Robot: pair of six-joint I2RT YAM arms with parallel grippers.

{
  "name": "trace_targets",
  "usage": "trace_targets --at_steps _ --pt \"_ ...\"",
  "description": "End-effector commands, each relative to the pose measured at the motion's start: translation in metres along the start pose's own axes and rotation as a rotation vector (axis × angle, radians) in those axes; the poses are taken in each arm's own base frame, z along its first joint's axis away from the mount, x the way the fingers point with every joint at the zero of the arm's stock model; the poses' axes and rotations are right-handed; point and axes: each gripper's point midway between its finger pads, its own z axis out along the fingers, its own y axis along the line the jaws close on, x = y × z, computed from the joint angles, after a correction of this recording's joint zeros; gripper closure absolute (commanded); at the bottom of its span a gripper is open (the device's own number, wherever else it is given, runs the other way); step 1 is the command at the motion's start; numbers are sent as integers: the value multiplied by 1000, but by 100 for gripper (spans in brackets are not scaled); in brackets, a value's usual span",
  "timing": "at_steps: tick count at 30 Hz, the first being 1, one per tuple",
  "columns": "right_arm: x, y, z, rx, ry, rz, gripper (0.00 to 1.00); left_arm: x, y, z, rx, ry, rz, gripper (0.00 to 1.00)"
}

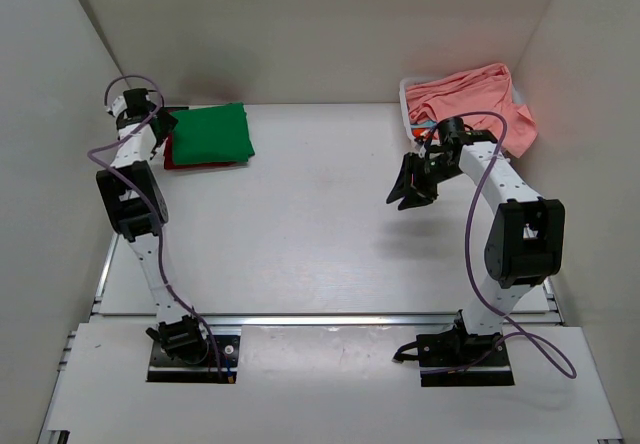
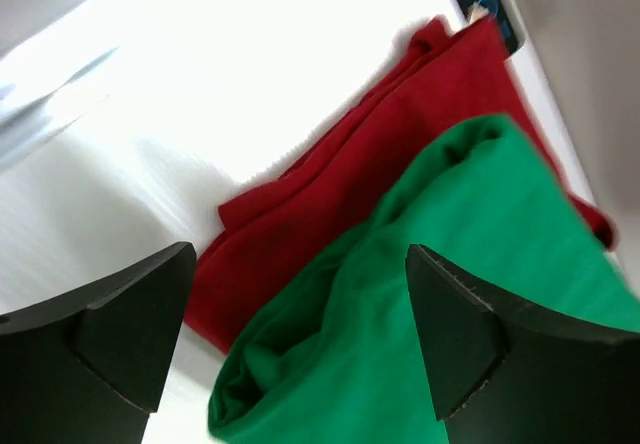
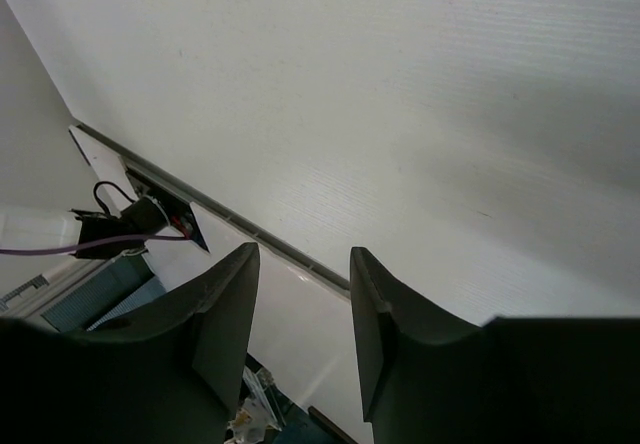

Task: Fold and stack the t-shirts
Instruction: Put the neatly folded tshirt into the corner of the board with the left arm

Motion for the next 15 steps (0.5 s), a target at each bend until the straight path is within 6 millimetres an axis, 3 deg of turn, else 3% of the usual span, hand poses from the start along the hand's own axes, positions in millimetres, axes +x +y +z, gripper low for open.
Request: trace_targets --at_steps 1,3,5,7,8,10,12,15 --pt "-8 19 -12 -50 -69 -42 61 -51 -53 -81 184 -94 -38 2" --pt "-12 23 -13 -61 -92 -52 62 -48 -74 -117 285 -67 -49 2" --pt "-14 28 -18 -85 -123 -60 62 -22 -81 -135 316 -2 -46 1" --pt "-18 31 -19 -114 -155 -64 61 -12 -87 -170 346 3 -56 2" --pt "-18 33 -22 -129 -176 -71 62 8 -90 -174 367 38 -36 1" --pt "-15 31 -23 -149 -195 -50 62 20 -93 -207 404 40 -1 1" --pt "-13 34 -28 -170 -221 -61 62 40 -91 -222 415 73 24 1" --pt "-12 39 -27 -194 -233 -82 61 47 -102 -240 463 67 86 1"
